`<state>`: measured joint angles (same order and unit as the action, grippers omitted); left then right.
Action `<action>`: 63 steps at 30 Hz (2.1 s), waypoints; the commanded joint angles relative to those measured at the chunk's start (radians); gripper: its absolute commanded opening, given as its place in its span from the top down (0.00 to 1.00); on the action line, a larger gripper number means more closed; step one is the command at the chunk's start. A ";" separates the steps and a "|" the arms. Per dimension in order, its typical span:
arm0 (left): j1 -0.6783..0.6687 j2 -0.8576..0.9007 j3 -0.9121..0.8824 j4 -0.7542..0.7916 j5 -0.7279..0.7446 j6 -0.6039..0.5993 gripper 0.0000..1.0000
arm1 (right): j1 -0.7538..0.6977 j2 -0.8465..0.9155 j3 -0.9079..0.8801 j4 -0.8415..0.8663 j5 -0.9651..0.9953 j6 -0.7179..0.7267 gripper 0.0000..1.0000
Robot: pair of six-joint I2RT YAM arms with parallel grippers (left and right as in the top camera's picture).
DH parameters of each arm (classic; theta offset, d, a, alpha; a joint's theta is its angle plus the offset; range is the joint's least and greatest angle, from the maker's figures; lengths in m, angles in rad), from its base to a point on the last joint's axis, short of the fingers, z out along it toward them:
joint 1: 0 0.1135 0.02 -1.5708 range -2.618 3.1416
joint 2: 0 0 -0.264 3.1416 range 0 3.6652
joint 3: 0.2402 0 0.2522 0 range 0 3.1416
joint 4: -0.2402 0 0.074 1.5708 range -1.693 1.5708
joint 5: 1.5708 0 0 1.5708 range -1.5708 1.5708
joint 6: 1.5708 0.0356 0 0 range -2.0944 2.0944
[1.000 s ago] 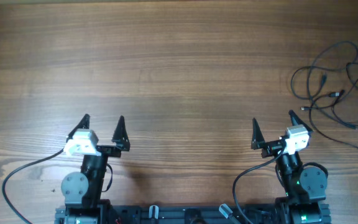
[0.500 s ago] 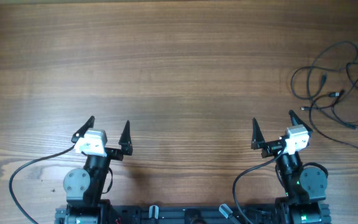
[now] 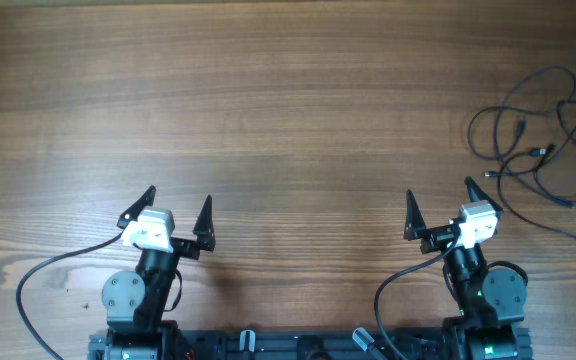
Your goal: Untangle cables
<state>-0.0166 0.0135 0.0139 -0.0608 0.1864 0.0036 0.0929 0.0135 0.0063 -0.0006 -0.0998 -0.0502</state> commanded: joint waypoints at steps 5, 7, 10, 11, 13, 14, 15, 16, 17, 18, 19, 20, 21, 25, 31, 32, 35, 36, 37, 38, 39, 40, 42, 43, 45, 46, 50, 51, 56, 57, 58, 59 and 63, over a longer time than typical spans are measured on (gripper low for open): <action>-0.032 -0.010 -0.008 -0.001 0.032 0.045 0.00 | -0.006 -0.010 -0.001 0.003 0.011 0.012 0.00; -0.032 -0.010 -0.008 -0.001 0.034 0.045 0.00 | -0.006 -0.010 -0.001 0.003 0.011 0.012 0.00; -0.032 -0.010 -0.008 0.000 0.037 0.046 0.00 | -0.006 -0.010 -0.001 0.003 0.011 0.012 0.00; -0.032 -0.010 -0.008 0.000 0.042 0.051 0.00 | -0.006 -0.010 -0.001 0.003 0.011 0.012 0.00; -0.032 -0.010 -0.008 0.002 0.061 0.072 0.00 | -0.006 -0.010 -0.001 0.003 0.011 0.012 0.00; -0.032 -0.010 -0.008 0.002 0.060 0.072 0.00 | -0.006 -0.010 -0.001 0.003 0.011 0.012 0.00; -0.032 -0.010 -0.008 0.002 0.060 0.072 0.00 | -0.006 -0.010 -0.001 0.003 0.011 0.012 0.00; -0.032 -0.010 -0.008 0.002 0.060 0.071 0.00 | -0.006 -0.010 -0.001 0.003 0.011 0.012 0.00; -0.032 -0.010 -0.008 0.002 0.061 0.071 0.00 | -0.006 -0.010 -0.001 0.003 0.011 0.012 0.00; -0.032 -0.010 -0.008 0.002 0.060 0.068 0.00 | -0.006 -0.010 -0.001 0.003 0.011 0.012 0.00; -0.032 -0.010 -0.008 0.004 0.060 0.052 0.00 | -0.006 -0.010 -0.001 0.003 0.011 0.012 0.00; -0.032 -0.010 -0.008 0.005 0.059 0.052 0.00 | -0.006 -0.010 -0.001 0.003 0.011 0.012 0.00; -0.032 -0.010 -0.008 0.005 0.059 0.053 0.00 | -0.006 -0.010 -0.001 0.003 0.011 0.011 0.00; -0.032 -0.010 -0.008 0.005 0.059 0.053 0.00 | -0.006 -0.010 -0.001 0.003 0.011 0.012 0.00; -0.032 -0.010 -0.008 0.005 0.059 0.053 0.00 | -0.006 -0.010 -0.001 0.003 0.011 0.012 0.00; -0.032 -0.010 -0.008 0.005 0.059 0.053 0.00 | -0.006 -0.010 -0.001 0.003 0.011 0.012 0.00; -0.032 -0.010 -0.008 0.005 0.059 0.052 0.00 | -0.006 -0.010 -0.001 0.003 0.011 0.012 0.00; -0.032 -0.010 -0.008 0.005 0.059 0.052 0.00 | -0.006 -0.010 -0.001 0.003 0.011 0.012 0.00; -0.032 -0.010 -0.008 0.005 0.059 0.052 0.00 | -0.006 -0.010 -0.001 0.003 0.011 0.012 0.00; -0.032 -0.010 -0.008 0.005 0.059 0.052 0.00 | -0.006 -0.010 -0.001 0.003 0.011 0.011 0.00; -0.032 -0.010 -0.008 0.005 0.059 0.052 0.00 | -0.006 -0.010 -0.001 0.003 0.011 0.011 0.00; -0.032 -0.010 -0.008 0.005 0.059 0.052 0.00 | -0.006 -0.010 -0.001 0.003 0.011 0.012 0.00; -0.032 -0.010 -0.008 0.005 0.059 0.052 0.00 | -0.006 -0.010 -0.001 0.003 0.011 0.012 0.00; -0.032 -0.010 -0.008 0.005 0.059 0.052 0.00 | -0.006 -0.010 -0.001 0.003 0.011 0.012 0.00; -0.032 -0.010 -0.008 0.005 0.059 0.052 0.00 | -0.006 -0.010 -0.001 0.003 0.011 0.012 0.00; -0.032 -0.010 -0.008 0.005 0.059 0.053 0.00 | -0.006 -0.010 -0.001 0.003 0.011 0.012 0.00; -0.032 -0.010 -0.008 0.005 0.059 0.052 0.00 | -0.006 -0.010 -0.001 0.003 0.011 0.012 0.00; -0.032 -0.010 -0.008 0.005 0.059 0.052 0.00 | -0.006 -0.010 -0.001 0.003 0.011 0.012 0.00; -0.032 -0.010 -0.008 0.005 0.059 0.053 0.00 | -0.006 -0.010 -0.001 0.003 0.011 0.012 0.00; -0.032 -0.010 -0.008 0.005 0.059 0.052 0.00 | -0.006 -0.010 -0.001 0.003 0.011 0.012 0.00; -0.032 -0.010 -0.008 0.005 0.059 0.053 0.00 | -0.006 -0.010 -0.001 0.003 0.011 0.012 0.00; -0.032 -0.010 -0.008 0.005 0.059 0.052 0.00 | -0.006 -0.010 -0.001 0.003 0.011 0.012 0.00; -0.032 -0.010 -0.008 0.005 0.059 0.053 0.00 | -0.006 -0.010 -0.001 0.003 0.011 0.012 0.00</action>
<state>-0.0441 0.0135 0.0139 -0.0570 0.2310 0.0509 0.0929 0.0135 0.0063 -0.0006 -0.0998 -0.0502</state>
